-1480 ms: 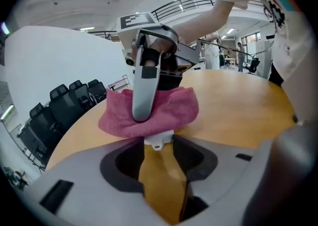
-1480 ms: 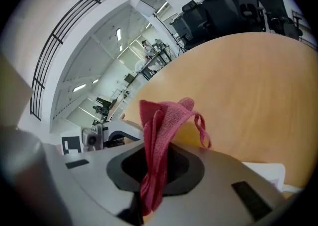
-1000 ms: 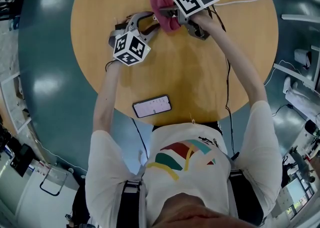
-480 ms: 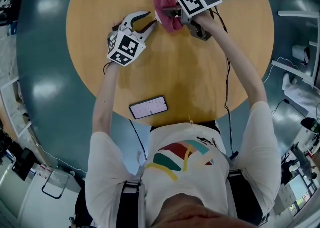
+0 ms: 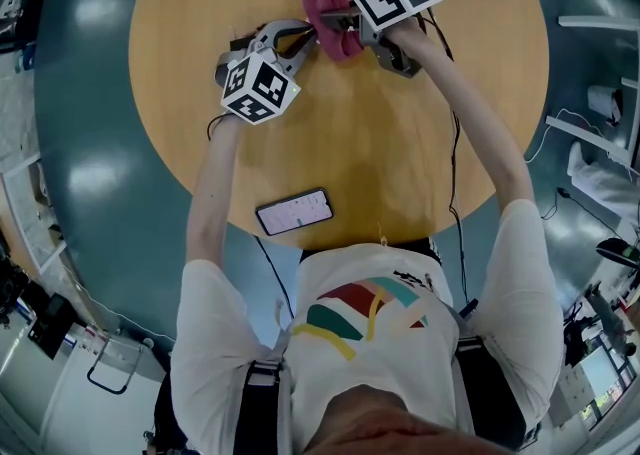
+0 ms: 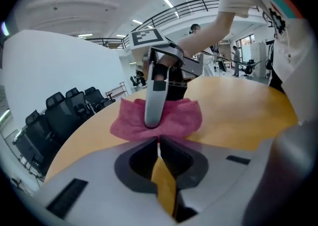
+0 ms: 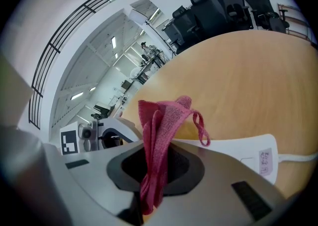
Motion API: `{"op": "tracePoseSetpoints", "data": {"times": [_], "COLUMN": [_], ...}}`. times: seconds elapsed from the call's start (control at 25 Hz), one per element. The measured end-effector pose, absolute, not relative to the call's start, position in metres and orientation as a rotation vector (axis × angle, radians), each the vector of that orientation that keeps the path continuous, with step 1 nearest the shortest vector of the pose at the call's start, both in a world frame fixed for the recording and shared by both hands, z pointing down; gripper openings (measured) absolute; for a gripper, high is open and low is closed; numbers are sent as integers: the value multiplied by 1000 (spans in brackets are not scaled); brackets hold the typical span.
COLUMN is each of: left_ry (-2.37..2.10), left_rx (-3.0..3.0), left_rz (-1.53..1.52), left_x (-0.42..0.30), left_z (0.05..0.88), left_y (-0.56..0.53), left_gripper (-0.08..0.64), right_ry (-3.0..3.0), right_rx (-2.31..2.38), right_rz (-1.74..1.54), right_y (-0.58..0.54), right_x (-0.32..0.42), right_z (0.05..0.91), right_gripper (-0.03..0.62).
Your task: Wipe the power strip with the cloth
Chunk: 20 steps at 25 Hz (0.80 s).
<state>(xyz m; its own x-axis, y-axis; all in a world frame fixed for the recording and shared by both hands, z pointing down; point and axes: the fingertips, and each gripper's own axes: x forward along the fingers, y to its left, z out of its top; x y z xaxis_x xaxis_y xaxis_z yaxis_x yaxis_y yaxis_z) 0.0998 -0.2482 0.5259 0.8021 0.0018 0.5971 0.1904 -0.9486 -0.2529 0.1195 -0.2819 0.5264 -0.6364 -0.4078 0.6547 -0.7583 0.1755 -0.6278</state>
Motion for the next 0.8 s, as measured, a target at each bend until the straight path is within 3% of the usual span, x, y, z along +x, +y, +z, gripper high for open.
{"op": "tracePoseSetpoints", "data": {"times": [0.52,0.8], "left_ry": [-195,-181], "left_rx": [-2673,-2690], "left_rz": [-973,-953], "left_x": [104,105], "left_z": [525,523], "left_y": [-246,-246], "left_gripper": [44,44], "right_ry": [-2060,-1957], "right_rx": [1111,1264], "right_rz": [1403,1402], "right_y": [-266,-266], "right_x": [170,242], "right_z": [527,526], "right_gripper": [40,39]}}
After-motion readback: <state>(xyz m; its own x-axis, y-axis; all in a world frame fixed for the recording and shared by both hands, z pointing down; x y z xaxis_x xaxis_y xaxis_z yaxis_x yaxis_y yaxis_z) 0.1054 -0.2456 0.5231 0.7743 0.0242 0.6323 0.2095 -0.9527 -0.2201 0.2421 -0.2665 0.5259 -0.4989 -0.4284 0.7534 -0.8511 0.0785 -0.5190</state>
